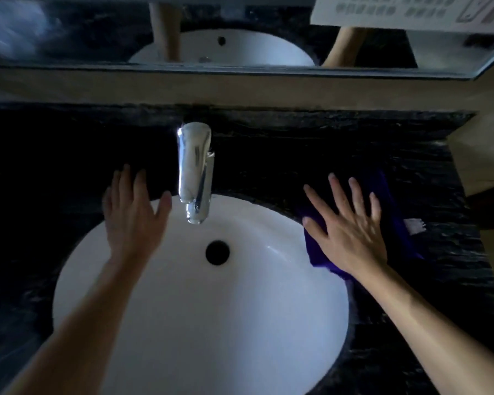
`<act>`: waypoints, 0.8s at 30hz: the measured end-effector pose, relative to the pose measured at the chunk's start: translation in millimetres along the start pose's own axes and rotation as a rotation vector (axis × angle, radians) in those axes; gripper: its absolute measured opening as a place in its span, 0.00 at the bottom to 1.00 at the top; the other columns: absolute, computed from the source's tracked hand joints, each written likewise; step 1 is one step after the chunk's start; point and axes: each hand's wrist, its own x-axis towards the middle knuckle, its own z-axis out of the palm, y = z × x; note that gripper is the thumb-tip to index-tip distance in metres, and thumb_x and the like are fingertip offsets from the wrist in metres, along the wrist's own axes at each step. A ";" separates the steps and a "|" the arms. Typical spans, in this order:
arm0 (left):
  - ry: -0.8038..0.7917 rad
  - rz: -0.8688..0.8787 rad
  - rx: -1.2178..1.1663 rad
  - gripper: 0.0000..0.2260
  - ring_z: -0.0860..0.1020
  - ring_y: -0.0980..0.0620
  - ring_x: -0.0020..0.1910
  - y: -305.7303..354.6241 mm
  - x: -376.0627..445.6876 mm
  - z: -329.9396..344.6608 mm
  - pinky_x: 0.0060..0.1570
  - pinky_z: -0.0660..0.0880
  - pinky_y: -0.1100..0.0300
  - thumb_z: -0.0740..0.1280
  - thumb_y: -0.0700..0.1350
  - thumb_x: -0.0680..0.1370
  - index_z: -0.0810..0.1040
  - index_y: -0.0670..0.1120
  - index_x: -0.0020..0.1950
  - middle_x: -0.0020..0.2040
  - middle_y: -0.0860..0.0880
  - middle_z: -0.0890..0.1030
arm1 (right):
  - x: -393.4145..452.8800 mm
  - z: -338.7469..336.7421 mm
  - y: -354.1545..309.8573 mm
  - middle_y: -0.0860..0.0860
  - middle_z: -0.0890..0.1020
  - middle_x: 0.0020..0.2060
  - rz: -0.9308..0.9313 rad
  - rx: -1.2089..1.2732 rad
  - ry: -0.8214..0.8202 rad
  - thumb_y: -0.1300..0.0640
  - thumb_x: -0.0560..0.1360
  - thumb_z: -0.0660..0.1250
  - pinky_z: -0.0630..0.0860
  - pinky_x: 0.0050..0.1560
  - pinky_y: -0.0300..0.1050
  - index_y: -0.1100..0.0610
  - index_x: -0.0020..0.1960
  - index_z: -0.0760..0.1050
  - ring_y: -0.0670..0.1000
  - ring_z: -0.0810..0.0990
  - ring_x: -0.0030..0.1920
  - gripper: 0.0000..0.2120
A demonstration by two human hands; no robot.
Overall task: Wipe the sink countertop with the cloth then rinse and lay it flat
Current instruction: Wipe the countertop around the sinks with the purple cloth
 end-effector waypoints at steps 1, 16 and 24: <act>-0.024 0.012 0.050 0.31 0.64 0.33 0.76 -5.3 21.9 1.8 0.73 0.61 0.38 0.55 0.59 0.80 0.67 0.39 0.76 0.76 0.33 0.66 | 11.5 -0.1 -9.9 0.55 0.58 0.82 0.031 0.009 0.008 0.34 0.79 0.48 0.54 0.75 0.71 0.38 0.81 0.55 0.65 0.55 0.81 0.31; -0.119 0.024 0.188 0.34 0.60 0.33 0.77 -10.2 56.6 10.3 0.71 0.58 0.32 0.49 0.65 0.80 0.62 0.46 0.79 0.78 0.34 0.62 | 85.6 -3.0 -87.1 0.55 0.60 0.81 -0.008 0.108 0.074 0.37 0.79 0.50 0.53 0.78 0.64 0.39 0.78 0.63 0.63 0.57 0.80 0.28; -0.118 0.032 0.213 0.34 0.60 0.30 0.77 -9.3 57.5 13.1 0.70 0.58 0.30 0.49 0.64 0.81 0.62 0.43 0.80 0.78 0.31 0.61 | 98.2 -5.3 -119.3 0.64 0.66 0.76 0.272 0.128 0.109 0.40 0.77 0.51 0.56 0.74 0.71 0.41 0.77 0.65 0.71 0.60 0.76 0.29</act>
